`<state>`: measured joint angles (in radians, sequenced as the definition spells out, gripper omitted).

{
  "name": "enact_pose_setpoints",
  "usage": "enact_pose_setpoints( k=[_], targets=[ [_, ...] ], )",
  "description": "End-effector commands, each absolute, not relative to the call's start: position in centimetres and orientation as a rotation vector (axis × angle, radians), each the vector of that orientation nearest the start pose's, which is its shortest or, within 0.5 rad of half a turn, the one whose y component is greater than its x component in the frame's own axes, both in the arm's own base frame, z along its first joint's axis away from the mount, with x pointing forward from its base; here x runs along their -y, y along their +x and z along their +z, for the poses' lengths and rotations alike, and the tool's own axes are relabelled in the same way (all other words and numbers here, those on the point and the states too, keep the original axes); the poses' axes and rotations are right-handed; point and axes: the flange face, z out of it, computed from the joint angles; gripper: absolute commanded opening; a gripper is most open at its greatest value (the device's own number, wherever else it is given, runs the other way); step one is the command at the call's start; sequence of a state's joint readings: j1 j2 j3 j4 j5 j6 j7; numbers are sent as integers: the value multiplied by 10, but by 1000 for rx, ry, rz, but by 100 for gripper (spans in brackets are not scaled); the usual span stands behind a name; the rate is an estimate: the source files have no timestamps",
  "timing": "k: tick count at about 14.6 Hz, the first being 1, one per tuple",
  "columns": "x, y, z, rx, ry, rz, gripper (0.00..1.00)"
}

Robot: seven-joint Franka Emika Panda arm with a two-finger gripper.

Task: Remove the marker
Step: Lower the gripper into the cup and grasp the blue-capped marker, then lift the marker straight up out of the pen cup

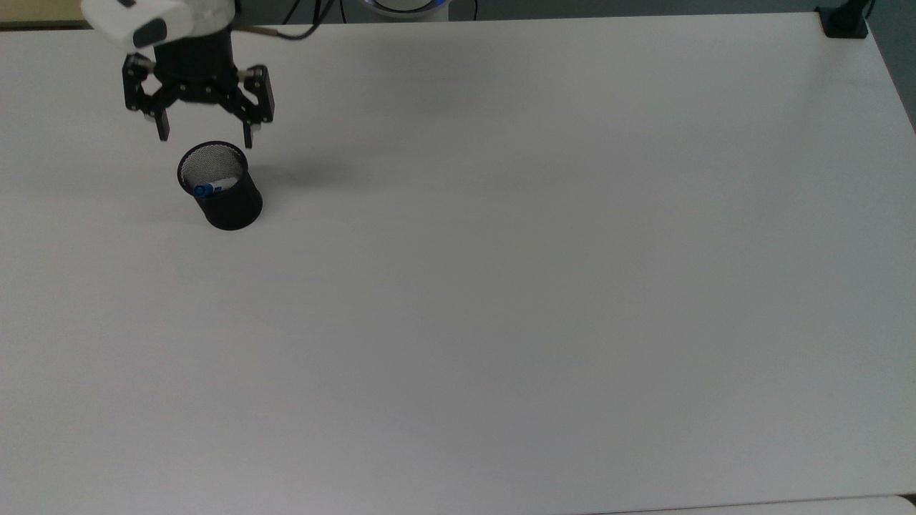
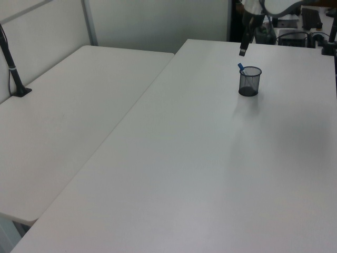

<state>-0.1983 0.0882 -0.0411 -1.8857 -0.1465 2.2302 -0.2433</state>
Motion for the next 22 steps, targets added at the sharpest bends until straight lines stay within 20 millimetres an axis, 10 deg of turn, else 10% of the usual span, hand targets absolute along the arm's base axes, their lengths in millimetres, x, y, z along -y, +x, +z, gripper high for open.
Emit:
enact_pose_setpoints(
  k=[1, 7, 16, 22],
  targets=[
    [156, 599, 449, 108, -3321, -387, 100],
    [167, 609, 420, 102, -3322, -413, 96],
    [174, 606, 404, 84, -3320, -406, 17],
    [174, 600, 431, 57, -3316, -454, 10]
  ],
)
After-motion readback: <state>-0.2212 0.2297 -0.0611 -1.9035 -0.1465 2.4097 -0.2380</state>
